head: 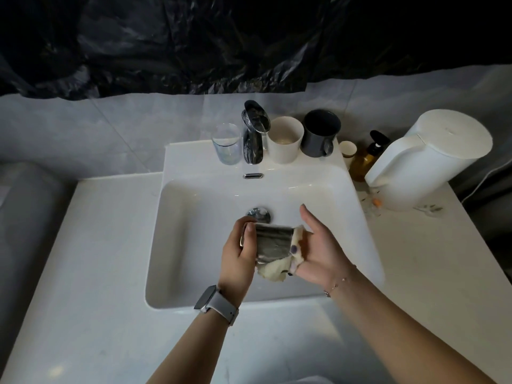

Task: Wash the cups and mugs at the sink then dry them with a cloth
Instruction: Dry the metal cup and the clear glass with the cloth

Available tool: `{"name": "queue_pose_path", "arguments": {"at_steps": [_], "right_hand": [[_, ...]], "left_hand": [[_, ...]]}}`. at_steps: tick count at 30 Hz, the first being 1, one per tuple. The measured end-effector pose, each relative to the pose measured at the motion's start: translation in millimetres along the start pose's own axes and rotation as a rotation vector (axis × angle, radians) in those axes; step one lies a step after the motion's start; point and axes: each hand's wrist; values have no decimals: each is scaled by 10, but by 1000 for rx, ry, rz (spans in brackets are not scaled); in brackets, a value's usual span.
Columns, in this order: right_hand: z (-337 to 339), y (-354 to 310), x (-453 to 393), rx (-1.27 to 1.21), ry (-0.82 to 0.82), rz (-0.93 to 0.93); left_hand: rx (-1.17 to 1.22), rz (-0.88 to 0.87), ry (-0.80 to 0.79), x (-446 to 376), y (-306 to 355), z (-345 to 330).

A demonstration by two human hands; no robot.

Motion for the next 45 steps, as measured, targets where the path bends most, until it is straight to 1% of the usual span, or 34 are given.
{"name": "queue_pose_path", "arguments": {"at_steps": [1,2,3,6,7,9,11,12,13,15,16,17,18,19,20,21,22,23,24,25,26,27,29,30,31,33,35,36,38,40,42,43,44,45], "right_hand": [[-47,11,22,31,13,20],[-57,30,30,85,28,62],[-104,48,79,207,-1,106],[-195,129,175,904,-85,340],[-200,144,178,1023,-154,408],[-133,165,118,1146,-287,516],[-68,206,69,1191,-242,673],[-62,211,51,1116,-167,682],[-78,205,46,979,-79,630],[-144,185,51,641,58,387],[-177,166,46,457,93,257],[-191,142,38,319,121,163],[-204,111,27,241,152,109],[-253,85,41,189,165,75],[-295,71,30,175,166,55],[-338,74,17,206,166,48],[-381,87,3,285,188,60],[-428,103,11,392,218,102],[-465,124,18,510,223,180],[-501,144,51,642,194,279],[-507,175,83,787,129,400],[-506,207,126,920,25,537],[-405,240,125,1119,-205,748],[-322,238,81,1192,-277,805],[-258,231,55,1232,-313,841],[-173,231,16,1191,-287,817],[-226,246,72,973,-139,699],[-258,237,81,831,-25,614],[-320,198,70,619,178,408],[-335,170,4,461,307,273],[-352,154,-29,313,351,160],[-349,145,-29,263,329,120],[-344,136,-37,227,300,102],[-329,142,-60,211,257,95]], "left_hand": [[17,6,-8,-4,11,4],[41,54,-19,-26,14,3],[69,148,-44,-53,49,1],[144,522,-236,-210,109,22],[176,616,-307,-256,120,38],[263,743,-428,-314,139,65],[317,807,-518,-312,180,98],[317,800,-548,-301,198,124],[318,768,-569,-288,208,146],[297,607,-519,-241,178,193],[248,455,-450,-192,143,218],[165,258,-354,-131,91,225],[68,45,-249,-60,43,223],[0,-127,-161,4,-16,215],[-23,-213,-99,65,-40,203],[-2,-214,-49,101,-37,180],[47,-139,-17,109,3,156],[118,-11,-8,105,72,131],[195,156,-24,81,161,116],[272,334,-60,43,238,117],[346,492,-109,-4,285,138],[406,608,-174,-50,314,174],[472,736,-352,-136,349,275],[508,785,-443,-155,362,315],[536,827,-510,-161,353,339],[567,859,-566,-142,338,340],[534,778,-507,-104,309,280],[477,681,-433,-73,288,240],[343,409,-257,6,223,174],[225,151,-149,70,162,152],[108,-33,-93,88,93,171],[68,-70,-79,87,75,185],[53,-59,-79,70,70,193],[61,-4,-91,55,96,196]]}}
Point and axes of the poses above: each hand's wrist, its own x-axis away from the middle knuckle, its own z-axis out of the back of the hand, y = z × x, and after that the axes turned 12 degrees about -x, right-handed
